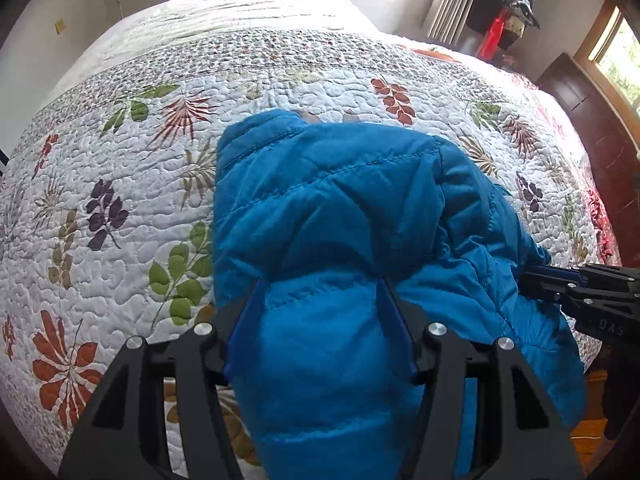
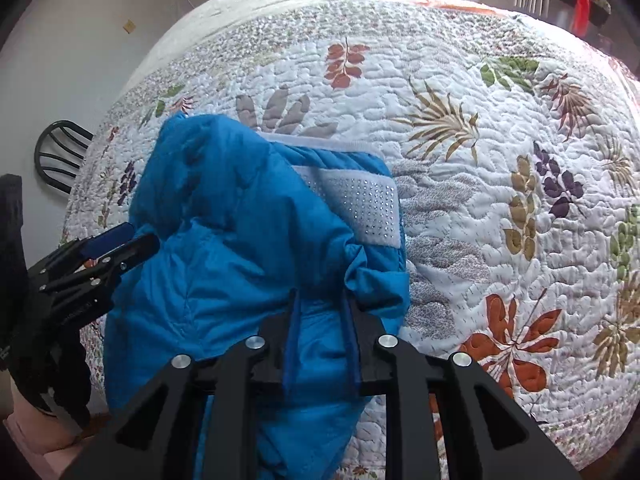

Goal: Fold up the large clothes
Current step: 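Lift the bundle edge with both tools and fold it over the rest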

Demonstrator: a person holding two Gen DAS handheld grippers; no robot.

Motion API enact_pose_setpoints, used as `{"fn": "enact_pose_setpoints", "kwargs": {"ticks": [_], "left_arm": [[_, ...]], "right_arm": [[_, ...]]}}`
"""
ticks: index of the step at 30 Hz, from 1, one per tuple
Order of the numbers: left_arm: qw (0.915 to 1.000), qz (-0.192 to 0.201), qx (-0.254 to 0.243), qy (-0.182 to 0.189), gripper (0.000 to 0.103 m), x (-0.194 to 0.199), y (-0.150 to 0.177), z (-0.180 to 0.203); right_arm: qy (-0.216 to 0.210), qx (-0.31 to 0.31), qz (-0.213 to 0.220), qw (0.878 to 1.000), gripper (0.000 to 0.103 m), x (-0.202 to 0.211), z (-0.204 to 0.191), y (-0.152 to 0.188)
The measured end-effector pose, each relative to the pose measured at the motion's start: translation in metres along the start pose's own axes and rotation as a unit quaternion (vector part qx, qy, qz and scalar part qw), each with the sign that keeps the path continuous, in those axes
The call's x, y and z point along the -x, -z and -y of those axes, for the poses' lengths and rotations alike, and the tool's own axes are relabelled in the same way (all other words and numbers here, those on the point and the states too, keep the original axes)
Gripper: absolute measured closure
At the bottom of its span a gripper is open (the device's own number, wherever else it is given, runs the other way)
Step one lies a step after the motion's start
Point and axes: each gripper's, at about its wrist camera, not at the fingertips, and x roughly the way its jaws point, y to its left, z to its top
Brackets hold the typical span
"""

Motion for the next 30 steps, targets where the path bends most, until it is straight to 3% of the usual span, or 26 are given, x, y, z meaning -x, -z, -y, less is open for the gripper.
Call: {"fn": "enact_pose_setpoints", "kwargs": {"ticks": [4,10,16,20,30], "left_arm": [[0.9989,0.032,-0.034,0.006,0.046,0.043,0.024,0.005],[0.9958,0.034,-0.077,0.035,0.046,0.076,0.067,0.018],[0.9962,0.002,-0.076,0.043,0.046,0.061,0.094,0.020],[0.9966,-0.012,-0.069,0.045,0.041,0.045,0.106,0.013],[0.9964,-0.007,-0.074,0.039,0.037,0.031,0.116,0.010]], "right_arm": [[-0.019,0.042,0.023,0.999,0.080,0.038,-0.022,0.020],[-0.050,0.089,0.014,0.995,0.080,0.058,-0.046,0.054],[-0.044,0.068,-0.034,0.996,0.082,0.026,-0.038,0.079],[-0.044,0.049,-0.055,0.996,0.086,0.000,-0.029,0.089],[-0.062,0.030,-0.052,0.996,0.087,-0.022,-0.024,0.099]]}}
